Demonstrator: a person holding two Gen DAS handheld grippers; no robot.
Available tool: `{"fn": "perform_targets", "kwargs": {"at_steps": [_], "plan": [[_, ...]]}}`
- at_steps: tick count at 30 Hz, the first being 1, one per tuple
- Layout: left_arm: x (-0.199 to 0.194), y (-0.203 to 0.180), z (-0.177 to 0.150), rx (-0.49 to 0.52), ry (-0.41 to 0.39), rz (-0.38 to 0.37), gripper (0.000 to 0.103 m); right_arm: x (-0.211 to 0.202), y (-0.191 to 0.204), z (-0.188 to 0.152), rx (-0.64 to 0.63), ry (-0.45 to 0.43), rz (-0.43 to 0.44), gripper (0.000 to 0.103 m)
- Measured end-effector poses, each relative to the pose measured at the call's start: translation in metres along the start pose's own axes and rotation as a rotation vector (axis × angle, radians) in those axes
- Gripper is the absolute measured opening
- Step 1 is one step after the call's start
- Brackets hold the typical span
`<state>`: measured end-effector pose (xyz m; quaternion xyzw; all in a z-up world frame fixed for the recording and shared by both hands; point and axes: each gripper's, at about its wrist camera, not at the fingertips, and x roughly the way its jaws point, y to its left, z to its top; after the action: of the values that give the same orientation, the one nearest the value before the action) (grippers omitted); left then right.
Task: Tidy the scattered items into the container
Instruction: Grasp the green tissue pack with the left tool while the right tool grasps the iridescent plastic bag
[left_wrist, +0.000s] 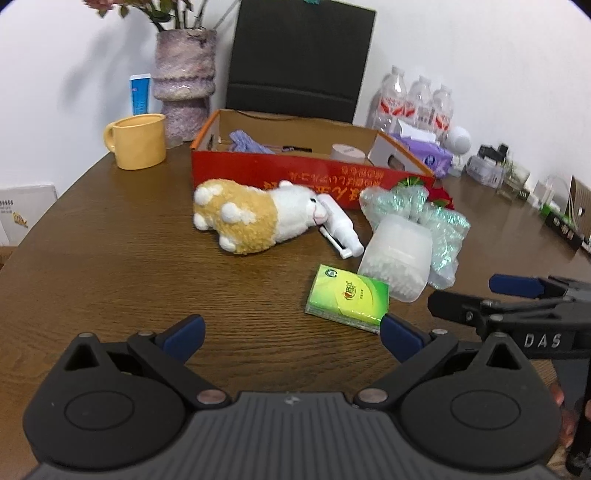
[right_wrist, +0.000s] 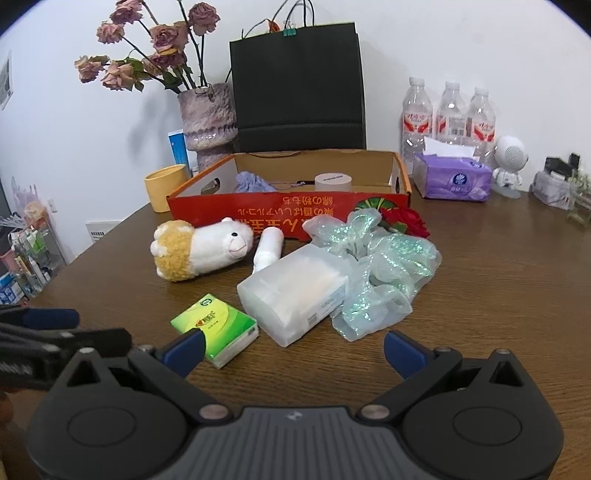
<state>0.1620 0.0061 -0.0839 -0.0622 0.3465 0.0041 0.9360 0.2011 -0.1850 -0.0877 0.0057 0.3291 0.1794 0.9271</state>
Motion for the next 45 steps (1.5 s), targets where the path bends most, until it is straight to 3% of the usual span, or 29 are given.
{"fn": "perform_targets", "kwargs": {"at_steps": [13, 25, 29, 34, 38, 45], "plan": [[0.041, -0.007, 0.003, 0.052, 0.06, -0.089, 0.103, 0.036, -0.027, 0.007, 0.086, 0.032, 0.029, 0.103], [0.065, -0.032, 0.009, 0.098, 0.059, -0.078, 0.103, 0.045, -0.06, 0.015, 0.128, -0.033, 0.006, 0.101], [0.073, -0.041, 0.009, 0.116, 0.054, -0.056, 0.103, 0.056, -0.065, 0.016, 0.125, -0.013, -0.026, 0.091], [0.079, -0.051, 0.007, 0.165, 0.038, -0.01, 0.103, 0.067, -0.061, 0.017, 0.089, -0.005, -0.042, 0.086], [0.081, -0.052, 0.006, 0.175, 0.016, 0.0, 0.098, 0.073, -0.059, 0.017, 0.076, -0.012, -0.049, 0.064], [0.079, -0.05, 0.003, 0.194, -0.011, -0.017, 0.093, 0.076, -0.048, 0.015, 0.005, -0.022, -0.081, 0.057]]}}
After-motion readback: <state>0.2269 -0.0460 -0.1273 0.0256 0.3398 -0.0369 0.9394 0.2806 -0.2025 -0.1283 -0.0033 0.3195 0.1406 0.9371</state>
